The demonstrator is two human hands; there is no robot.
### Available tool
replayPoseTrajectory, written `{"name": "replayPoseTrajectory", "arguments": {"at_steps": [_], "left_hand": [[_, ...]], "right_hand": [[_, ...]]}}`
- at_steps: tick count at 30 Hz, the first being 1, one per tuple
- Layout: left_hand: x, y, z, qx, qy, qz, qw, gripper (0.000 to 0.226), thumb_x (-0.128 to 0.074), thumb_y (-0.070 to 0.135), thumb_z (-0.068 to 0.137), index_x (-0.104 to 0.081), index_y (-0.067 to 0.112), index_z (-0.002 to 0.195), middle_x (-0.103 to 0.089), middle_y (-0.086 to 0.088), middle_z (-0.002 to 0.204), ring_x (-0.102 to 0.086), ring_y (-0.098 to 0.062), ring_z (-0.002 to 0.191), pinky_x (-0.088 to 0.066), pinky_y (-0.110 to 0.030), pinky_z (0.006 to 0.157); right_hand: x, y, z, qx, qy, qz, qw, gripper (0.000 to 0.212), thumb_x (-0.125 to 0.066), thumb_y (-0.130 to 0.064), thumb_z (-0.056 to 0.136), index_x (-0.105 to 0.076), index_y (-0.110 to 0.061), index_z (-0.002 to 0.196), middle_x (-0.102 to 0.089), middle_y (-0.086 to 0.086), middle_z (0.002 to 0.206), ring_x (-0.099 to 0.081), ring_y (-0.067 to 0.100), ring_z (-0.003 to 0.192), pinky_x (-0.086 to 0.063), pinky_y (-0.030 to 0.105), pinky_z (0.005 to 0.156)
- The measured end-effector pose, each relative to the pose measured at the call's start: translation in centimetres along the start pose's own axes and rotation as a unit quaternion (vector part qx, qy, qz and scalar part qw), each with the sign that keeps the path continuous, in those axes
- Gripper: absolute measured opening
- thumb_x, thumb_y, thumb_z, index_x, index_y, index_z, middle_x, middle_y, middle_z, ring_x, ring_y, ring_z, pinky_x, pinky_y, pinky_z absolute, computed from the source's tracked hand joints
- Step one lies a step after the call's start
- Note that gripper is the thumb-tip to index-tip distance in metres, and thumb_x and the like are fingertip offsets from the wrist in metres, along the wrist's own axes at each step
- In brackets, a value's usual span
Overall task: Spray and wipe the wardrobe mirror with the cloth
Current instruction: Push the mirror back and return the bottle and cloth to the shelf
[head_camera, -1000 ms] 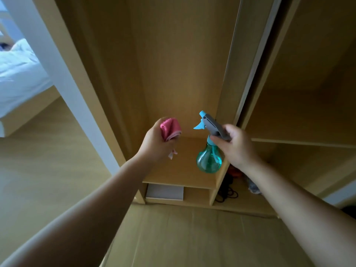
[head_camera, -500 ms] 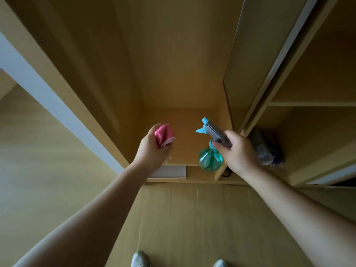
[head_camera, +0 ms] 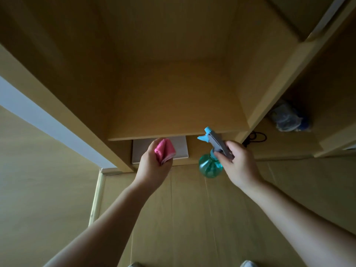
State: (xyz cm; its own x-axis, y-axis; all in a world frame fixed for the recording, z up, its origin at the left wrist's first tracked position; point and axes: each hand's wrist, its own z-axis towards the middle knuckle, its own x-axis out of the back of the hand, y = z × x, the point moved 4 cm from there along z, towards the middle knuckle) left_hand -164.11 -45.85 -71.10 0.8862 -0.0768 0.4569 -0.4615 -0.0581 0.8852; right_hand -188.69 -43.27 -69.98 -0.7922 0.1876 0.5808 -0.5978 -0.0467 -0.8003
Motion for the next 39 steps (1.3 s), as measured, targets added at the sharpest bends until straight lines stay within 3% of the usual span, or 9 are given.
{"name": "replayPoseTrajectory", "arguments": {"at_steps": [5, 9, 11, 14, 19, 23, 31, 36, 39], "left_hand": [[-4.9, -10.1, 3.0, -0.006, -0.011, 0.018, 1.0, 0.047, -0.066, 0.01, 0.085, -0.051, 0.025, 0.128, -0.063, 0.004, 0.103, -0.066, -0.017, 0.084, -0.061, -0.04, 0.068], [-8.3, -15.6, 5.8, -0.005, 0.0, 0.031, 0.999, 0.054, -0.066, 0.01, 0.085, -0.048, 0.024, 0.134, -0.061, 0.008, 0.102, -0.065, -0.009, 0.083, -0.054, -0.018, 0.059], [-9.8, -17.4, 7.0, -0.012, 0.007, 0.032, 0.999, 0.053, -0.066, 0.009, 0.083, -0.05, 0.028, 0.13, -0.062, 0.008, 0.099, -0.067, -0.01, 0.077, -0.052, -0.016, 0.053], [-11.2, -19.4, 8.5, -0.025, 0.017, 0.034, 0.999, 0.05, -0.064, 0.007, 0.083, -0.051, 0.038, 0.12, -0.063, 0.008, 0.095, -0.069, -0.013, 0.073, -0.058, -0.025, 0.052], [-11.9, -20.8, 10.3, -0.039, 0.027, 0.045, 0.998, 0.053, -0.065, 0.006, 0.083, -0.05, 0.035, 0.125, -0.06, 0.011, 0.097, -0.066, -0.01, 0.077, -0.059, -0.026, 0.056], [-12.1, -21.2, 11.2, -0.046, 0.036, 0.043, 0.997, 0.053, -0.066, 0.008, 0.084, -0.05, 0.031, 0.128, -0.062, 0.005, 0.098, -0.067, -0.014, 0.077, -0.061, -0.034, 0.061], [-12.0, -21.9, 11.5, -0.052, 0.037, 0.027, 0.998, 0.053, -0.067, 0.009, 0.084, -0.049, 0.032, 0.128, -0.062, 0.006, 0.098, -0.069, -0.018, 0.079, -0.062, -0.037, 0.064], [-11.2, -22.0, 11.6, -0.06, 0.052, 0.024, 0.997, 0.052, -0.068, 0.01, 0.084, -0.051, 0.032, 0.127, -0.063, 0.007, 0.095, -0.069, -0.014, 0.076, -0.06, -0.028, 0.058], [-11.2, -21.7, 11.5, -0.064, 0.05, 0.016, 0.997, 0.051, -0.069, 0.009, 0.083, -0.049, 0.038, 0.121, -0.064, 0.006, 0.094, -0.068, -0.014, 0.076, -0.06, -0.03, 0.06]], "right_hand": [[-5.8, 10.1, -1.0, 0.002, 0.003, -0.035, 0.999, 0.02, -0.074, -0.01, 0.08, -0.058, -0.019, 0.073, -0.05, -0.015, 0.057, -0.051, 0.002, 0.057, -0.034, 0.013, 0.048], [-9.4, 16.7, -0.1, -0.006, 0.008, -0.047, 0.999, 0.015, -0.075, -0.011, 0.081, -0.061, -0.016, 0.076, -0.056, -0.015, 0.064, -0.055, -0.001, 0.061, -0.035, 0.009, 0.052], [-10.9, 19.6, 0.6, -0.025, 0.007, -0.044, 0.999, 0.008, -0.073, -0.013, 0.084, -0.065, -0.012, 0.083, -0.063, -0.009, 0.074, -0.059, 0.005, 0.066, -0.041, 0.02, 0.057], [-12.5, 22.7, 2.1, -0.035, 0.014, -0.041, 0.998, 0.006, -0.07, -0.015, 0.087, -0.066, -0.01, 0.088, -0.067, 0.001, 0.082, -0.063, 0.018, 0.074, -0.051, 0.033, 0.064], [-13.8, 25.0, 4.9, -0.023, 0.058, -0.066, 0.996, 0.011, -0.067, -0.017, 0.089, -0.063, -0.008, 0.083, -0.065, 0.007, 0.077, -0.061, 0.023, 0.069, -0.047, 0.032, 0.059], [-14.7, 26.4, 7.4, -0.031, 0.09, -0.06, 0.994, 0.011, -0.066, -0.018, 0.09, -0.064, -0.009, 0.085, -0.065, 0.008, 0.078, -0.061, 0.023, 0.071, -0.049, 0.034, 0.061], [-17.3, 29.1, 11.1, -0.054, 0.089, -0.053, 0.993, 0.006, -0.061, -0.027, 0.094, -0.059, -0.026, 0.088, -0.056, -0.012, 0.071, -0.055, -0.003, 0.062, -0.032, 0.01, 0.048], [-18.0, 29.5, 12.5, -0.056, 0.103, -0.064, 0.991, 0.006, -0.061, -0.027, 0.093, -0.063, -0.021, 0.094, -0.059, -0.01, 0.076, -0.056, -0.001, 0.068, -0.034, 0.011, 0.053], [-18.2, 29.4, 12.9, -0.058, 0.115, -0.078, 0.989, 0.01, -0.061, -0.026, 0.093, -0.064, -0.017, 0.096, -0.063, -0.003, 0.081, -0.057, 0.004, 0.067, -0.034, 0.01, 0.052]]}}
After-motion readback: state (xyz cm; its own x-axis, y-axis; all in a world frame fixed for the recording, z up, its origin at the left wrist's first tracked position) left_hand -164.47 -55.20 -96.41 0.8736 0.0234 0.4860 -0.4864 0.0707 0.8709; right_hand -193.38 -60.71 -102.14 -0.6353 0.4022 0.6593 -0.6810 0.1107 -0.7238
